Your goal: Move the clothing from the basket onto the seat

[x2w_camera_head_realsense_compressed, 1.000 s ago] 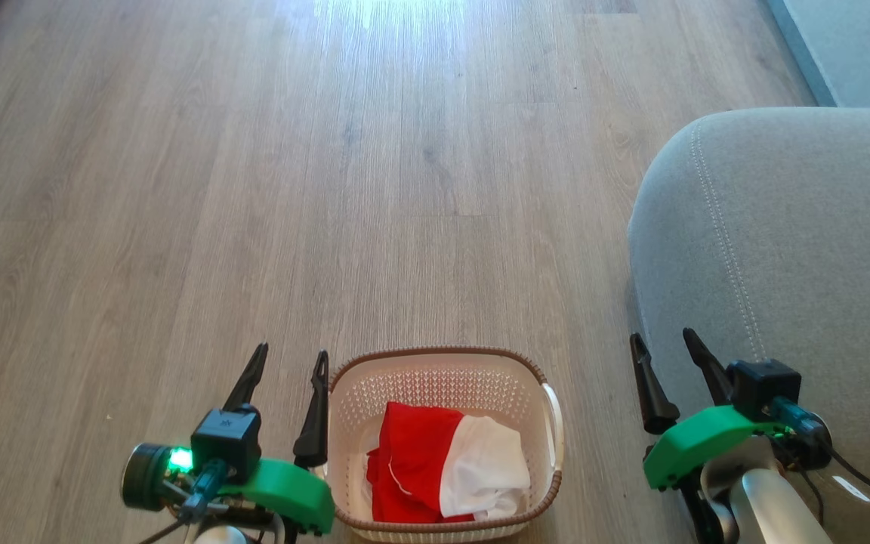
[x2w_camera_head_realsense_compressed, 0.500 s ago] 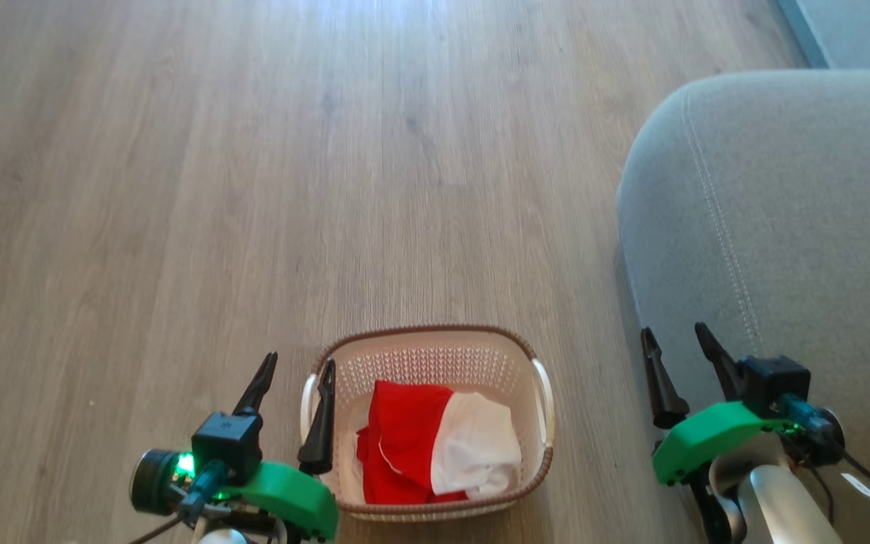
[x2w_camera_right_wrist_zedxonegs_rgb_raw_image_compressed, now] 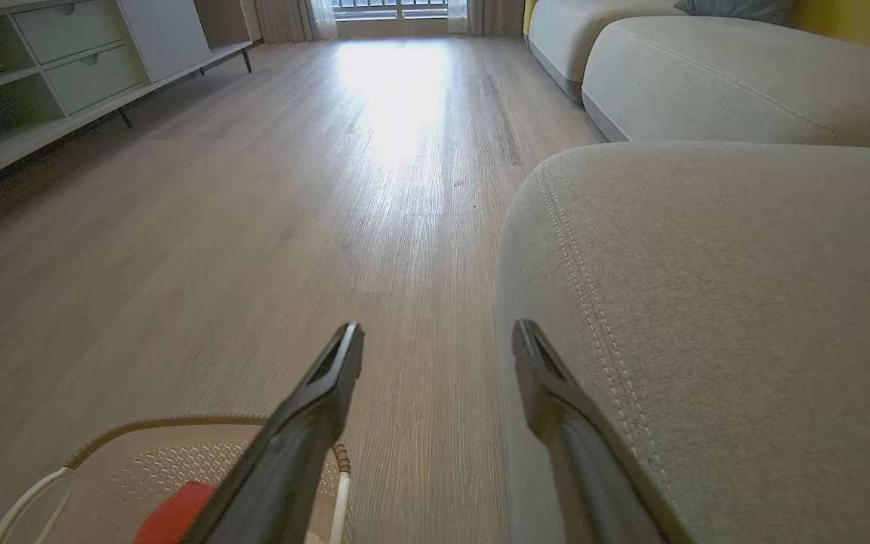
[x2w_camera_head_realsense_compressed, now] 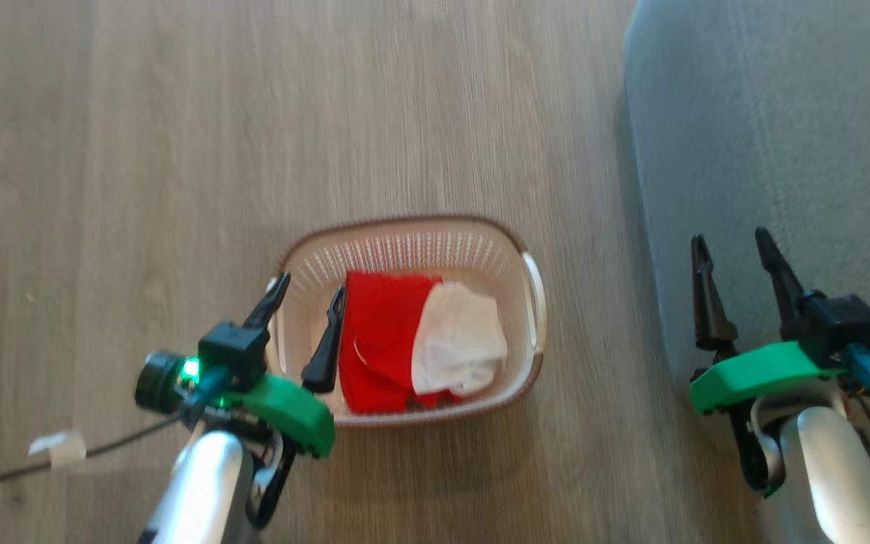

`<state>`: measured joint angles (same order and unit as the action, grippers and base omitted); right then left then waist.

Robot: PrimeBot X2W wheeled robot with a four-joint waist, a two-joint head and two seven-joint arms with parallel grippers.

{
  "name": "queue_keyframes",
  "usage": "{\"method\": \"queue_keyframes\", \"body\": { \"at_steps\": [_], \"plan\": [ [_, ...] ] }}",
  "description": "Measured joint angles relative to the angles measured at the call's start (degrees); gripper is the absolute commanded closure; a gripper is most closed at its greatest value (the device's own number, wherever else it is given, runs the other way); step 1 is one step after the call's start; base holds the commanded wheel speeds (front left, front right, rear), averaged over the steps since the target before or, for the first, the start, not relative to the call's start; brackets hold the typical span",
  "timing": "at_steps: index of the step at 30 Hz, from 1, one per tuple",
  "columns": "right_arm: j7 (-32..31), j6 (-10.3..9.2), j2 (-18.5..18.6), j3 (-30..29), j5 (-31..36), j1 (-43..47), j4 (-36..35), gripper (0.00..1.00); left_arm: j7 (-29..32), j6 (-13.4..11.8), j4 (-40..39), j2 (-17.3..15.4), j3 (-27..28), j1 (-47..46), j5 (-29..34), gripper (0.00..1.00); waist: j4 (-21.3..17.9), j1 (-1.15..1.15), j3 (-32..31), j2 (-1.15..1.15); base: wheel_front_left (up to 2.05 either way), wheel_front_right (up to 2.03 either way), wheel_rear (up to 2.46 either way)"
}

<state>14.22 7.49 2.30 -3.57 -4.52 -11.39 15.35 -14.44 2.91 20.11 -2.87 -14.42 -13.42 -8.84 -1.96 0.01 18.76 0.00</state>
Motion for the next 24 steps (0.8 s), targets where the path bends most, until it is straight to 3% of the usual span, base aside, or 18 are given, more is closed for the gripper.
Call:
{"method": "queue_keyframes", "body": {
  "at_steps": [9, 24],
  "plan": [
    [0.0, 0.00, 0.0, 0.0, -2.6, -1.2, -7.4, 0.00, 0.0, 3.0, 11.6, -0.8, -1.3, -11.9, 6.5, 0.00, -2.2, 0.00, 12.5, 0.00, 0.00, 0.00, 0.00],
    [0.4, 0.01, 0.0, 4.3, -4.1, -2.1, -15.1, 0.00, 0.0, 4.0, 25.4, -4.6, -8.7, -26.7, 10.9, 0.00, -6.8, 0.00, 27.1, 0.00, 0.00, 0.00, 0.00]
  ]
}}
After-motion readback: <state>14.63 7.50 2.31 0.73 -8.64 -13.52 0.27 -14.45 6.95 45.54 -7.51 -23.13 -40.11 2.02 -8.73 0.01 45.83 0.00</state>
